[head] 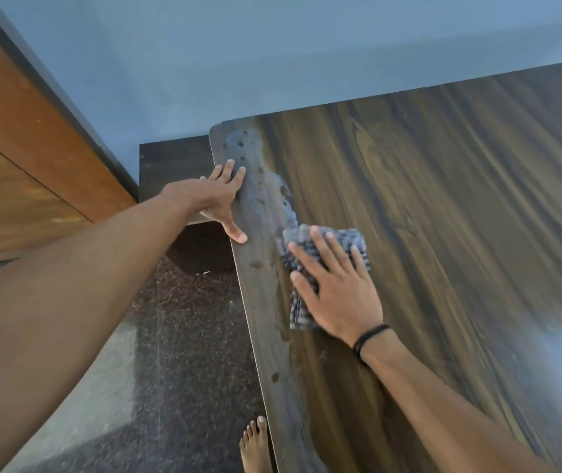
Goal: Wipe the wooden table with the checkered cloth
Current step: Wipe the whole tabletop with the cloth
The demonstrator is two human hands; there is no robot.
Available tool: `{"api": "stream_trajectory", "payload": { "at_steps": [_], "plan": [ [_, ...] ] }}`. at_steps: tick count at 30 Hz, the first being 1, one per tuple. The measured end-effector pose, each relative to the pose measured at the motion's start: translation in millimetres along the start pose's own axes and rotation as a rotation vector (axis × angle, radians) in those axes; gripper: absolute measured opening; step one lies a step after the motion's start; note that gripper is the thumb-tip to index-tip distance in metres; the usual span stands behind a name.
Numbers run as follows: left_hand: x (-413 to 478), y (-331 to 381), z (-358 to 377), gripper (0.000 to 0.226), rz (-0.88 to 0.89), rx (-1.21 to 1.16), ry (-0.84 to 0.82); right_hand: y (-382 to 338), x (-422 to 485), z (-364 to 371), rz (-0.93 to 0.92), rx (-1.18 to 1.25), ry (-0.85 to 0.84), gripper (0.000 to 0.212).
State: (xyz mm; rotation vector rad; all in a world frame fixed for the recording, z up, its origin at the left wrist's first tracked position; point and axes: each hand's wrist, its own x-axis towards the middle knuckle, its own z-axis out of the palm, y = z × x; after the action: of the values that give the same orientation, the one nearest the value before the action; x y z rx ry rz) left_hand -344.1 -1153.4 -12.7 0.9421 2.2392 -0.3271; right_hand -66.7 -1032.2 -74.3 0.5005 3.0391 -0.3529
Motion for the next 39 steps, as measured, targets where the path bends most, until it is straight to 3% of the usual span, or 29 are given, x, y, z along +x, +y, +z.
{"api": "stream_trajectory", "payload": {
  "at_steps": [3,8,12,17,22,26,31,35,39],
  "plan": [
    [3,1,-1,0.163,-0.006,0.008,-0.012,-16,51,-5,0.177,0.021,0.014,0.06],
    [9,-3,9,0.16,0.011,0.019,0.019,-1,24,2,-0.06,-0.023,-0.007,0.057],
    [14,-6,6,0.16,0.017,0.015,0.029,-14,92,-9,0.191,0.025,0.026,0.06],
    [13,-6,13,0.159,0.041,0.023,0.017,-26,76,5,0.004,-0.021,0.006,0.059],
    [14,-7,9,0.157,0.046,-0.005,0.038,-41,149,-12,0.194,0.019,0.01,0.06],
    [11,-7,18,0.159,0.057,0.003,0.054,-28,122,-1,0.015,-0.03,0.025,0.061],
    [23,-30,-9,0.155,0.045,-0.083,0.103,-32,184,-16,0.185,0.039,0.02,0.06],
    [35,-44,-23,0.154,0.024,-0.086,0.077,-36,152,6,-0.022,-0.006,0.052,0.059],
    [39,-43,-21,0.15,0.03,-0.1,0.1,-29,199,-7,0.04,0.009,0.015,0.058]
  ]
}}
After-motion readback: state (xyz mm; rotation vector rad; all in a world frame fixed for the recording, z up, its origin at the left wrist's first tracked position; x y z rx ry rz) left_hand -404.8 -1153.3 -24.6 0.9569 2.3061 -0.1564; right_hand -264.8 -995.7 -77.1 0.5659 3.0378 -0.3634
